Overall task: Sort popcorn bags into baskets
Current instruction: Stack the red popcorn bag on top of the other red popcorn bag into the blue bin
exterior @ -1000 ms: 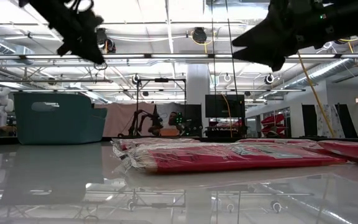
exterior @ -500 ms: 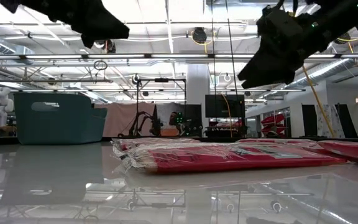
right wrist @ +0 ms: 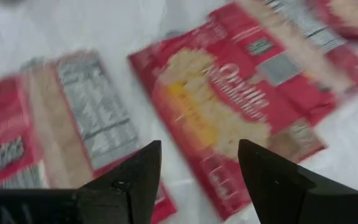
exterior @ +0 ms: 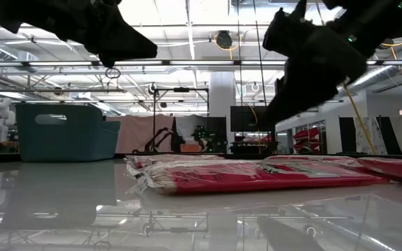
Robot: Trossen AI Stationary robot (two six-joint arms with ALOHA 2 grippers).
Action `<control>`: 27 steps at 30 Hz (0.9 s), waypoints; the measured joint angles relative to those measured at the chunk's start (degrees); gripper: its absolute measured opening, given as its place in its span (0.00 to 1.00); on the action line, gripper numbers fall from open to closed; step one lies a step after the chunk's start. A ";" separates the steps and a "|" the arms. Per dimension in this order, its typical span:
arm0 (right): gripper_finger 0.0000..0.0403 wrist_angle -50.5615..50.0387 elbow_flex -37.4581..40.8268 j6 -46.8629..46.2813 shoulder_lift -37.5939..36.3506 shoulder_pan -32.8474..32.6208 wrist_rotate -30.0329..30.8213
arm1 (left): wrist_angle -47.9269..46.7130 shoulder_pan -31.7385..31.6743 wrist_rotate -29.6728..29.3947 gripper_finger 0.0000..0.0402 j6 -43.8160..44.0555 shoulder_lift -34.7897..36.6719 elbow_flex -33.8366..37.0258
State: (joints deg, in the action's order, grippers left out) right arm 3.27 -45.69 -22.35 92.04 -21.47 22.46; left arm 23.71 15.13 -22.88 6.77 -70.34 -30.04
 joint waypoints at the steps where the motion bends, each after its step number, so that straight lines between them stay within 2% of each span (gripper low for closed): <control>1: 0.51 -0.16 0.02 0.01 0.89 -0.19 0.02 | 0.82 0.09 -0.01 0.22 0.09 -0.89 -0.01; 8: 0.51 -1.29 0.09 -0.34 5.64 -0.16 5.25 | 3.60 0.25 -0.08 0.22 2.91 -5.28 -0.02; 14: 0.51 -5.12 0.09 -0.21 6.26 0.74 6.49 | 3.91 0.25 -0.17 0.22 5.14 -7.51 -0.02; 21: 0.51 -12.35 0.00 -2.49 6.15 2.70 13.59 | 4.19 0.22 -2.35 0.22 7.39 -10.06 -0.02; 27: 0.51 -15.83 0.11 -5.96 4.44 4.22 11.91 | 5.64 0.09 -3.26 0.22 7.78 -11.13 -0.05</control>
State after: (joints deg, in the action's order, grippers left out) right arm -12.56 -45.58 -28.31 96.49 -17.26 34.38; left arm 29.35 15.22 -26.14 14.56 -81.47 -30.09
